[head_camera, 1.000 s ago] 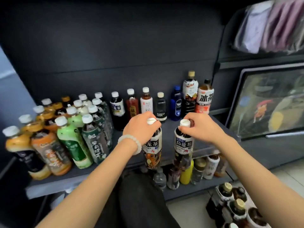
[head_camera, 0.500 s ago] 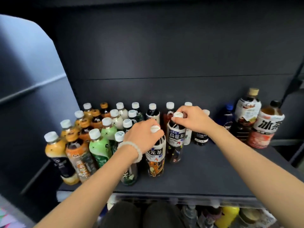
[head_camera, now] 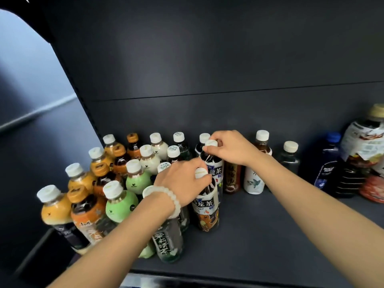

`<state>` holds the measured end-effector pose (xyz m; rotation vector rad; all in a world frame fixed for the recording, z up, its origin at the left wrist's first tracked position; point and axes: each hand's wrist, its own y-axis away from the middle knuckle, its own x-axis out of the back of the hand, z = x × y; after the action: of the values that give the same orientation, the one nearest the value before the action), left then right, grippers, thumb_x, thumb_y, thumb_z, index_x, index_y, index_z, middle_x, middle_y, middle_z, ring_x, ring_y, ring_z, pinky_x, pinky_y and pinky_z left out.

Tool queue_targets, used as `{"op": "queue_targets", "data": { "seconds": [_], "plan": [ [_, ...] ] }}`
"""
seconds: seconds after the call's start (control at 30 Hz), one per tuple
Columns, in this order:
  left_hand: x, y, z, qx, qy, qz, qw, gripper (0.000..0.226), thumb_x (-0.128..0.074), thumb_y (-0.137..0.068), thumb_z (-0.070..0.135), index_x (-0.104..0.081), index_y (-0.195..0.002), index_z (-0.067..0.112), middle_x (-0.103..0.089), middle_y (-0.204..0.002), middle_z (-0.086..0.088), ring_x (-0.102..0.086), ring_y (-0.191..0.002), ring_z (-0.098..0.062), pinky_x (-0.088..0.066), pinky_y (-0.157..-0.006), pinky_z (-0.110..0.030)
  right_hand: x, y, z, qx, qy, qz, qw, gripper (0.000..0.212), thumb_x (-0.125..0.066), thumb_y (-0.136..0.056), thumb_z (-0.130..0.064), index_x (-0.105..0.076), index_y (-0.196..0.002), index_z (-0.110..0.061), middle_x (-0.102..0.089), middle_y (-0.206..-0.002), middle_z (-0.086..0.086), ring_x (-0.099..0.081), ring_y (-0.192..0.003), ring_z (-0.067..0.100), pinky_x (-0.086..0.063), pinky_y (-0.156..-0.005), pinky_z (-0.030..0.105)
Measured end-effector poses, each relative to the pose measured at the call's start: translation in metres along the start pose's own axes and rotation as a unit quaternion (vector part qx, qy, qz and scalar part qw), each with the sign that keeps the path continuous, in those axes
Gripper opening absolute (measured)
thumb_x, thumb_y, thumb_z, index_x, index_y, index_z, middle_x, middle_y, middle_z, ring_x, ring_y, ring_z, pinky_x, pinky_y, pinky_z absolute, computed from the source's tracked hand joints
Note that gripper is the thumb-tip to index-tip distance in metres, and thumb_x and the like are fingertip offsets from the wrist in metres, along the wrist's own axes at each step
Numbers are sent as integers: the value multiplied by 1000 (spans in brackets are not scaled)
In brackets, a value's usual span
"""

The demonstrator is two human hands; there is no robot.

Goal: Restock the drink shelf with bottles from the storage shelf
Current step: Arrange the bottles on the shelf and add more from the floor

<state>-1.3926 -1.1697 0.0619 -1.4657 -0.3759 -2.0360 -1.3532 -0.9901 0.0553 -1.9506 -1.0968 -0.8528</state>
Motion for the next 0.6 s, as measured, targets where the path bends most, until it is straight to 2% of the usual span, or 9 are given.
{"op": "queue_targets", "data": {
  "seconds": [0.13, 0.23, 0.3, 0.47, 0.6],
  "plan": [
    [1, -2, 1, -4, -23, -8, 1000, 15, -47, -88, 46, -54, -98, 36, -57, -84, 8, -57, -89, -18, -36, -65, -28, -12, -4, 3, -12, -12, -19, 1000, 26, -62, -84, -44, -62, -88, -19, -50, -65, -11, -48, -65, 8, -35, -58, 25],
    [2, -3, 2, -6, -35, -11, 999, 21, -47, -89, 47, -56, -105, 36, -59, -89, 6, -58, -93, -19, -38, -67, -29, -17, -5, 4, -19, -2, -26, 999, 22, -62, -84, -46, -55, -75, -28, -52, -65, -9, -50, -67, 11, -38, -62, 29],
    [3, -3, 1, -10, -33, -21, 999, 19, -48, -88, 48, -56, -102, 37, -58, -82, 8, -58, -91, -18, -38, -66, -30, -17, -5, 0, -18, 3, -29, 999, 26, -61, -84, -47, -48, -68, -32, -52, -64, -9, -48, -65, 10, -37, -61, 29],
    [5, 3, -6, -13, -28, -27, 999, 12, -50, -86, 50, -52, -91, 39, -54, -73, 9, -58, -86, -19, -41, -66, -30, -16, -5, -8, -7, -6, -18, 1000, 24, -60, -86, -44, -58, -80, -22, -50, -63, -9, -47, -64, 9, -36, -57, 28],
    [6, 5, -7, -10, -36, -23, 999, 16, -49, -87, 52, -54, -93, 38, -57, -78, 8, -58, -89, -19, -42, -68, -31, -21, -8, -9, -11, 10, -32, 999, 21, -60, -86, -47, -54, -80, -28, -52, -69, -9, -52, -74, 14, -40, -65, 29]
  ]
}}
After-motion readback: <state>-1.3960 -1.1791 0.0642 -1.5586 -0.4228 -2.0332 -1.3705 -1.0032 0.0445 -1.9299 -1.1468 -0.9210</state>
